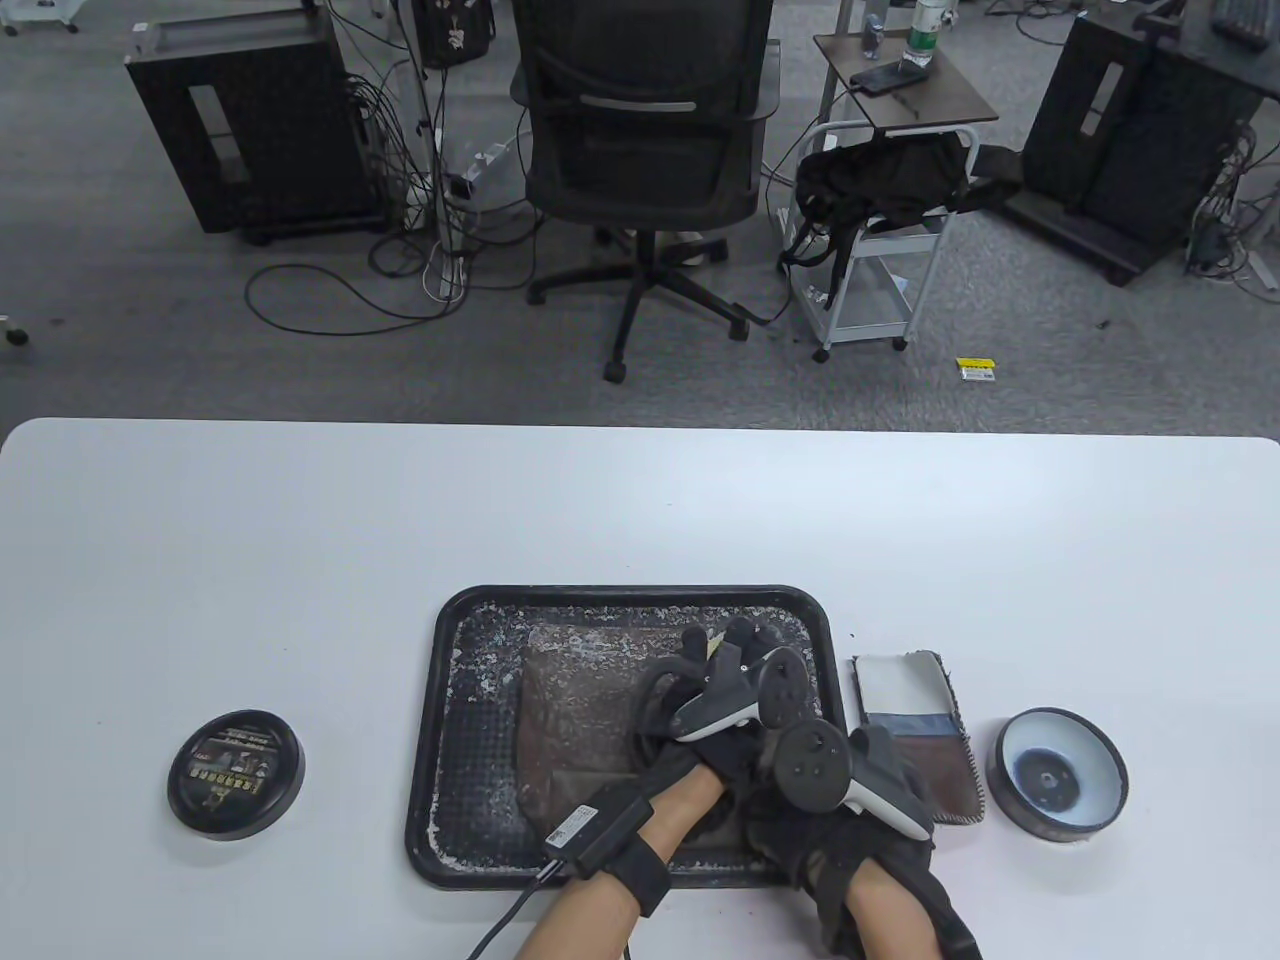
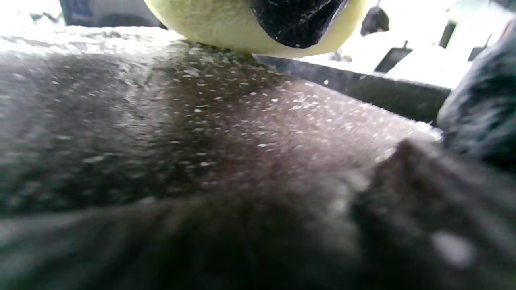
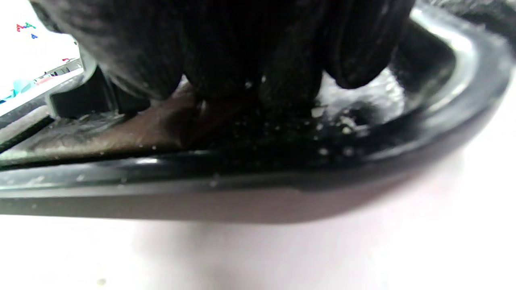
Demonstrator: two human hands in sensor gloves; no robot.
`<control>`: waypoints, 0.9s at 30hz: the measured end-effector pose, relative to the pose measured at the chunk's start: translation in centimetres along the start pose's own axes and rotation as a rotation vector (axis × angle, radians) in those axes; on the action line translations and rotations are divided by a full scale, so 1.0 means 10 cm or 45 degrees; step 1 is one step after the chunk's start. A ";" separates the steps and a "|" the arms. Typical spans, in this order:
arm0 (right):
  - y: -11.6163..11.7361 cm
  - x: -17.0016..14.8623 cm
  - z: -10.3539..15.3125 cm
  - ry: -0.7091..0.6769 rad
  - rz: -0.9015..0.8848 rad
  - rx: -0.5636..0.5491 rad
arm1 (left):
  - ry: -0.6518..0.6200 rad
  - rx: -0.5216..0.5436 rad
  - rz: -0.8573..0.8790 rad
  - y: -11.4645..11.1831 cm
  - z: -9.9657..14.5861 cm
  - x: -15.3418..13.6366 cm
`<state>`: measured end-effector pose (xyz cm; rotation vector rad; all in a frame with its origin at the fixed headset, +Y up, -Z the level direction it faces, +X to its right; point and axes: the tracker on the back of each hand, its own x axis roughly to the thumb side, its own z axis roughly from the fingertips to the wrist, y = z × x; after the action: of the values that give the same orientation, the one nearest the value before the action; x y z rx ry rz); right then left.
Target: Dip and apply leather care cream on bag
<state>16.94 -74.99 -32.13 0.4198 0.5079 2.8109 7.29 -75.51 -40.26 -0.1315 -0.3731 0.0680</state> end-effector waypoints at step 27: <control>0.02 -0.05 0.04 0.057 -0.090 0.015 | 0.308 -0.032 -0.202 -0.02 0.21 -0.45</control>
<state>17.47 -75.17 -31.78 0.3355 0.5386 2.7560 2.35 -75.85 -39.91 -0.1330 -0.1423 -0.1090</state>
